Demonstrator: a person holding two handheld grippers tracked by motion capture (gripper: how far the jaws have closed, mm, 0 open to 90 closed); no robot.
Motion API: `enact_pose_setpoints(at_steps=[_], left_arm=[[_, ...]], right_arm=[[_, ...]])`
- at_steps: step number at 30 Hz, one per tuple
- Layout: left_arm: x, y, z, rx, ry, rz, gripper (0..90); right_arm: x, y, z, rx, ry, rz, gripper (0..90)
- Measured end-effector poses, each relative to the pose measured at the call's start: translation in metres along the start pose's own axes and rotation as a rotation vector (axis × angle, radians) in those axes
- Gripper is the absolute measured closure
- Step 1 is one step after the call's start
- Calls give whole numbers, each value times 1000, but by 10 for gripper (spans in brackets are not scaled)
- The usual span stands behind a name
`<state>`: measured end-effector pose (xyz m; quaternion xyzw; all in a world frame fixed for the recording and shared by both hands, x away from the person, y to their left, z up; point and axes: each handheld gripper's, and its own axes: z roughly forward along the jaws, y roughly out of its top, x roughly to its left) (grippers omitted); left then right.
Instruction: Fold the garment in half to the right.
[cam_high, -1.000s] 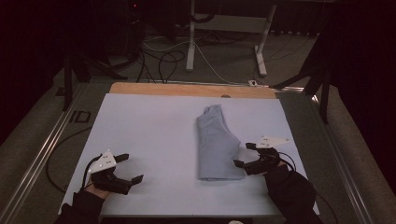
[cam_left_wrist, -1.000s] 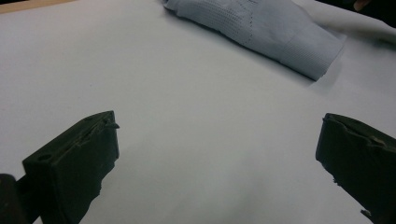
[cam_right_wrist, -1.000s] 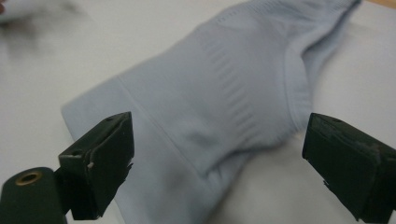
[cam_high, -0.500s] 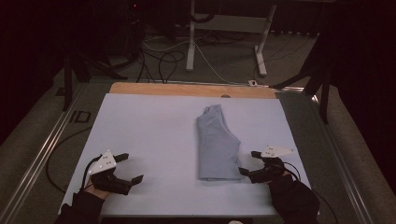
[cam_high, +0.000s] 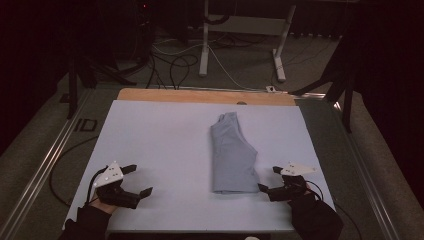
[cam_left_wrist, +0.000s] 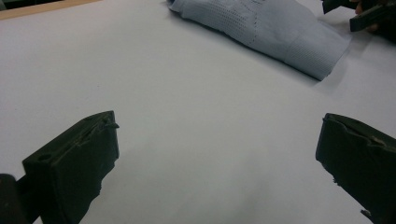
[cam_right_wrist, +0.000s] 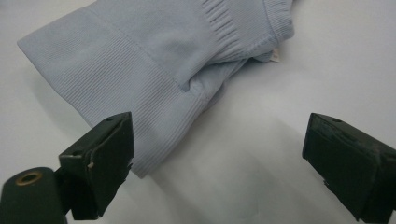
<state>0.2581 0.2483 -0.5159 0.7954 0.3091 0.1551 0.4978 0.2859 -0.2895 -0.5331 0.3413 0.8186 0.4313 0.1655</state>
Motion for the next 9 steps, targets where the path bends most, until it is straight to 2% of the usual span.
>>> enact_pose_setpoints(at_steps=[9], left_arm=[[0,0,1,-1,1,-2,3]], right_arm=[[1,0,1,-16,-2,-5,93]])
